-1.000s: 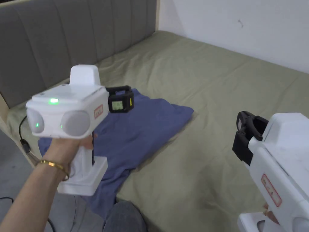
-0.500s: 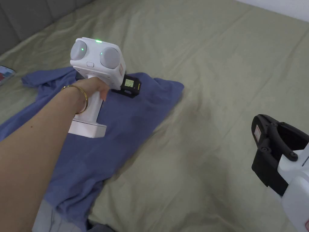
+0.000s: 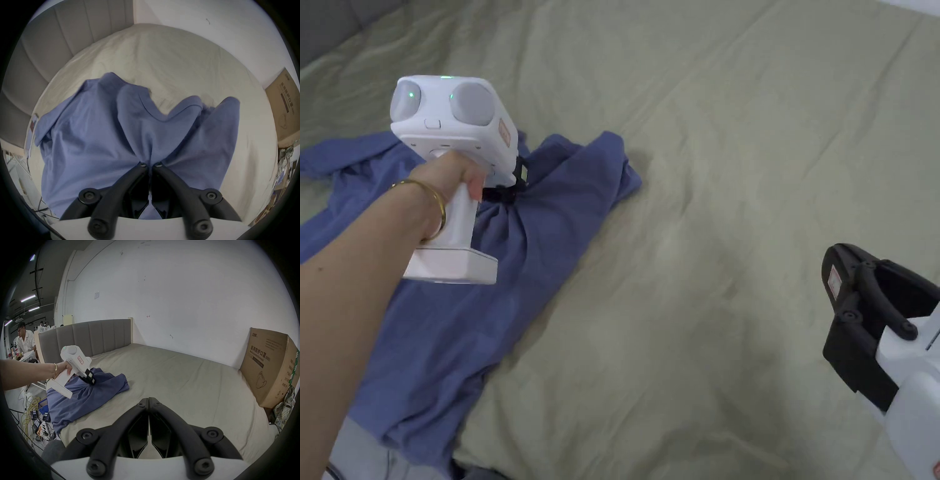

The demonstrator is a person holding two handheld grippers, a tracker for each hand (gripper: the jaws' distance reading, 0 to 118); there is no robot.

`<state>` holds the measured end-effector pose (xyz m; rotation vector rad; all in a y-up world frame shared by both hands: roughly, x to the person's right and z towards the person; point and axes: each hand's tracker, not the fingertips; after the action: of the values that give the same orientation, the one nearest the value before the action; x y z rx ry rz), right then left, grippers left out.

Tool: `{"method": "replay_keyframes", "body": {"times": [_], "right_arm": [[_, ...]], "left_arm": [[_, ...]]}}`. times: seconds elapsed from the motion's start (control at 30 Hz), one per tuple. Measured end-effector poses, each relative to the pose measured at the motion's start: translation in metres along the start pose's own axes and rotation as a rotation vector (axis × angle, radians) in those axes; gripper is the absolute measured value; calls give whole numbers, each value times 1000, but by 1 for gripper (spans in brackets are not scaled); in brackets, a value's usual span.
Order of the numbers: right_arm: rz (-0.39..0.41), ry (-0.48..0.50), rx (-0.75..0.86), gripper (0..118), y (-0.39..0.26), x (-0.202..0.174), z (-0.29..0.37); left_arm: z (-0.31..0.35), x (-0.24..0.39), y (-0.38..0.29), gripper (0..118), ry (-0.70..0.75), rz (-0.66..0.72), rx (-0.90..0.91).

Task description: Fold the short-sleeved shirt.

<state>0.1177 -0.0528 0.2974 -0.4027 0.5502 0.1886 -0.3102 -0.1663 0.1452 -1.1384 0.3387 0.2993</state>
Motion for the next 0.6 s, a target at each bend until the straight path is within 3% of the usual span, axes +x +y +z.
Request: {"method": "replay_keyframes", "body": {"times": [0.33,0.47,0.6], "right_arm": [[24,-22,81,0,19,0,28],[18,-31,134,0,27,2,51],[18,-56,186,0,33,7,72]], "left_arm": [[149,-23,-38,0,-41,132,379],[228,-24,-41,0,-13,109,507],[306,-23,-29,0,-106,113,623]]}}
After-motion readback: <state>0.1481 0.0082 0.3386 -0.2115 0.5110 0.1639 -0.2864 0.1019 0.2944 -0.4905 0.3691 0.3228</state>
